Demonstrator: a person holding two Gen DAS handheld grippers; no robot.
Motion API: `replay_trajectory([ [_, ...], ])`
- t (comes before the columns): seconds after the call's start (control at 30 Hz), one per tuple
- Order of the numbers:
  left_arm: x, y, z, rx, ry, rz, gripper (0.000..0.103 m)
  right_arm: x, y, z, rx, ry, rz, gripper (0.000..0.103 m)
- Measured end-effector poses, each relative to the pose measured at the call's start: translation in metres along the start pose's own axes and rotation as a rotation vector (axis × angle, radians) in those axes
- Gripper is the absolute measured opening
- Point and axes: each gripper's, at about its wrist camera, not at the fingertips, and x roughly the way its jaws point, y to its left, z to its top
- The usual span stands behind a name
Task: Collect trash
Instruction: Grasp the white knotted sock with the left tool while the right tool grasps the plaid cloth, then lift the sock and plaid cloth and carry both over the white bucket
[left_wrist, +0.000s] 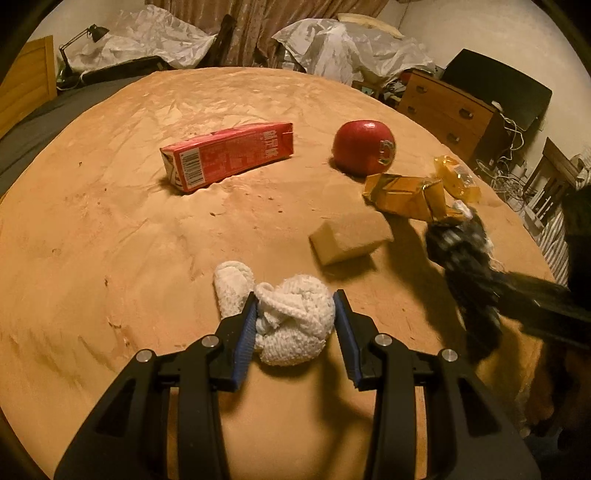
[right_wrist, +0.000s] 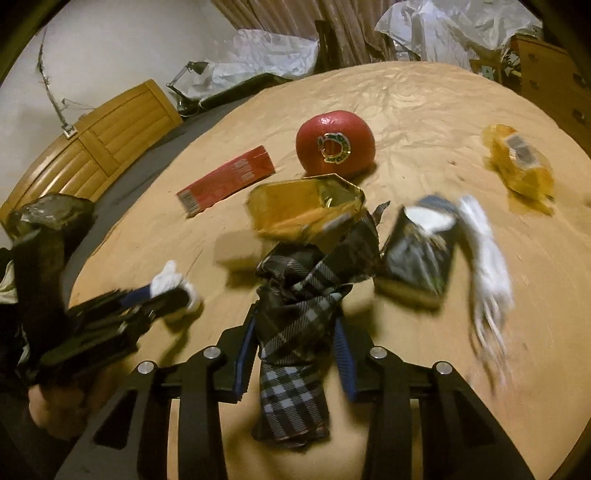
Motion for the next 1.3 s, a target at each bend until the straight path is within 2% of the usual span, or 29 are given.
replay_trajectory([
  [0.23, -0.012, -0.020, -0.016, -0.003, -0.002, -0.022, 0.039, -0.051, 0.007, -0.047, 0.008, -0.033, 0.020, 0.039],
  [0.37, -0.034, -0.040, -0.025, 0.012, -0.039, -0.030, 0.039, -0.077, 0.020, -0.064, -0.025, -0.073, 0.003, 0.039],
  [0.53, -0.072, -0.067, -0.031, 0.046, -0.124, -0.028, 0.039, -0.114, 0.036, -0.079, -0.077, -0.176, -0.058, 0.039],
  [0.83, -0.141, -0.115, -0.031, 0.143, -0.338, 0.048, 0.039, -0.180, 0.061, -0.089, -0.148, -0.367, -0.180, 0.039],
  [1.0, -0.168, -0.132, -0.030, 0.154, -0.439, 0.074, 0.039, -0.213, 0.075, -0.095, -0.178, -0.470, -0.238, 0.039],
  [1.1, -0.179, -0.140, -0.031, 0.159, -0.485, 0.088, 0.039, -0.232, 0.077, -0.103, -0.161, -0.519, -0.251, 0.040],
  [1.3, -0.188, -0.152, -0.034, 0.176, -0.516, 0.104, 0.039, -0.255, 0.076, -0.114, -0.135, -0.558, -0.272, 0.040],
])
